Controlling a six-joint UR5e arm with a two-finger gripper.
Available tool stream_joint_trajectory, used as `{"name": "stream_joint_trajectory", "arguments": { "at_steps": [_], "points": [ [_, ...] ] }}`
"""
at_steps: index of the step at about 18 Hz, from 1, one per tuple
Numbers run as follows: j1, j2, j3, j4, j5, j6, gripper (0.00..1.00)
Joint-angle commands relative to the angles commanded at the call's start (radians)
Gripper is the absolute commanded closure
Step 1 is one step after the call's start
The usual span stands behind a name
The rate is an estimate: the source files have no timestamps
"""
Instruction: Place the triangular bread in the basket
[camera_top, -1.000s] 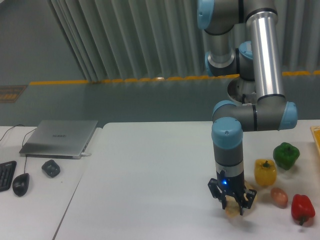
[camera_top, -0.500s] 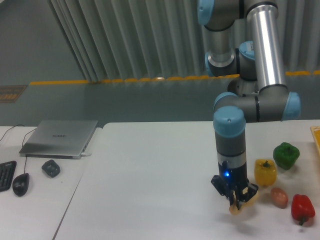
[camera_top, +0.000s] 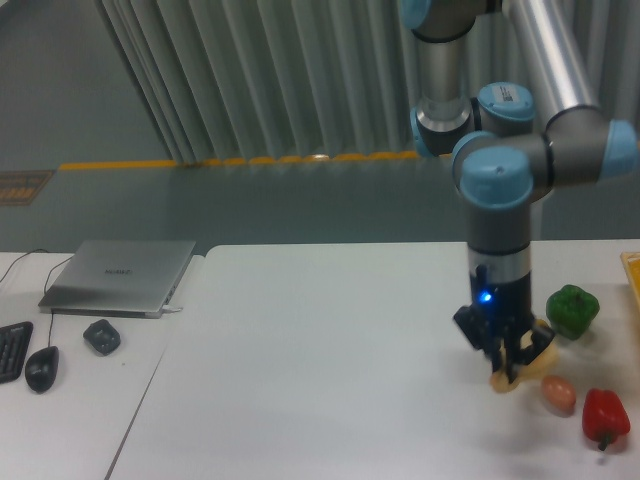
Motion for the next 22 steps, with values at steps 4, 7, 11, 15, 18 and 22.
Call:
{"name": "stream_joint_trajectory", "arguments": {
  "at_steps": [4, 7, 11, 15, 18, 22],
  "points": [
    [0.089, 0.031, -0.003, -0.106, 0.002, 0.257, 1.00],
    [0.150, 0.038, -0.003, -0.144, 0.006, 0.419, 1.00],
    [0.218, 0.034, -0.025, -0.144, 0.054, 0.626, 0.99],
    [0.291, 0.019, -0.032, -0.135, 0.048, 0.712, 0.96],
    [0.315, -0.003, -0.035, -0.071, 0.046, 0.712, 0.96],
    [0.342, -0.024, -0.054, -0.023, 0.048, 0.714, 0.74]
  ]
}}
